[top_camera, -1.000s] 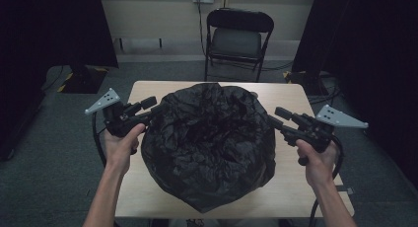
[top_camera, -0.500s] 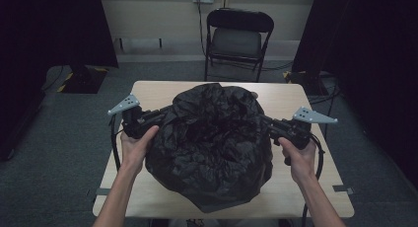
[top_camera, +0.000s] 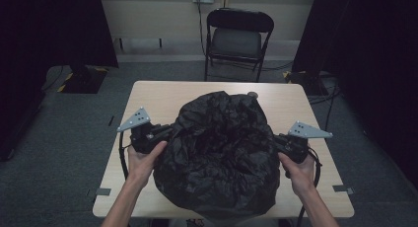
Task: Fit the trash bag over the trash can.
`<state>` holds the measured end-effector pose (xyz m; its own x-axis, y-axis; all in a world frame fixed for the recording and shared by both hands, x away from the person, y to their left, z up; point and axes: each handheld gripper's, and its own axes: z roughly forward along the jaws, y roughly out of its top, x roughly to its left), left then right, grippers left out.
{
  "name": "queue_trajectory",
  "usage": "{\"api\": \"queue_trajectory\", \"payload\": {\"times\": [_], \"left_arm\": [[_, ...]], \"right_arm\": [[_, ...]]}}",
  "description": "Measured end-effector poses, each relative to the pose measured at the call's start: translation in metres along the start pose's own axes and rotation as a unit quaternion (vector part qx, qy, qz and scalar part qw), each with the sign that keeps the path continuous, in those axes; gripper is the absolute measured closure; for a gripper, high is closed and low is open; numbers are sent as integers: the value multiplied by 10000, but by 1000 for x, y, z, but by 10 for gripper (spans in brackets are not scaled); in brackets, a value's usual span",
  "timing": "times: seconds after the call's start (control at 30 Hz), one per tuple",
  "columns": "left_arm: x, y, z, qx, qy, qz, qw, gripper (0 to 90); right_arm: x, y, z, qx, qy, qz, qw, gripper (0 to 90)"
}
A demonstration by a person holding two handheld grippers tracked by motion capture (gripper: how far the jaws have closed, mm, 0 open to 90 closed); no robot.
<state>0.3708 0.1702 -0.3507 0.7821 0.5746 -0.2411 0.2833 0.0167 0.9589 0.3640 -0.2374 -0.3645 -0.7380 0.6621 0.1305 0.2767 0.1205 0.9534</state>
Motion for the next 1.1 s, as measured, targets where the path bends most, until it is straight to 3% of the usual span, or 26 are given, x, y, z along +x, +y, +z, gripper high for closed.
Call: {"api": "queue_trajectory", "payload": {"times": [0.13, 0.3, 0.43, 0.47, 0.5, 0.6, 0.73, 0.83, 0.9, 1.1], "left_arm": [[-4, -7, 7, 110, -21, 104, 9999, 900], [-2, -17, 13, 205, -144, 12, 9997, 900], [0, -19, 13, 254, -72, 25, 9996, 900], [1, -19, 12, 227, -34, -36, 9997, 877], [3, -19, 11, 224, 4, -98, 9997, 783], [10, -17, 1, 214, 340, -206, 9990, 552], [23, -18, -16, 231, 895, -257, 9954, 361], [35, -23, -27, 285, 1132, -312, 9927, 291], [40, -28, -33, 299, 1285, -307, 9908, 267], [49, -45, -40, 569, 1531, -183, 9864, 224]], "right_arm": [[0, -8, -1, 15, -37, -7, 10000, 900], [-2, -15, 0, 97, -65, -23, 9999, 900], [-4, -18, 0, 73, -57, 47, 9999, 900], [-4, -18, 0, 67, -50, 43, 10000, 877], [-5, -18, -1, 58, -43, 55, 10000, 829], [-9, -16, -4, 37, -42, 125, 9999, 712], [-14, -12, -13, -59, -162, 152, 9997, 574], [-19, -9, -18, -70, -281, 123, 9995, 477], [-22, -7, -21, -96, -241, 160, 9995, 445], [-28, -4, -28, -154, -356, 161, 9991, 303]]}}
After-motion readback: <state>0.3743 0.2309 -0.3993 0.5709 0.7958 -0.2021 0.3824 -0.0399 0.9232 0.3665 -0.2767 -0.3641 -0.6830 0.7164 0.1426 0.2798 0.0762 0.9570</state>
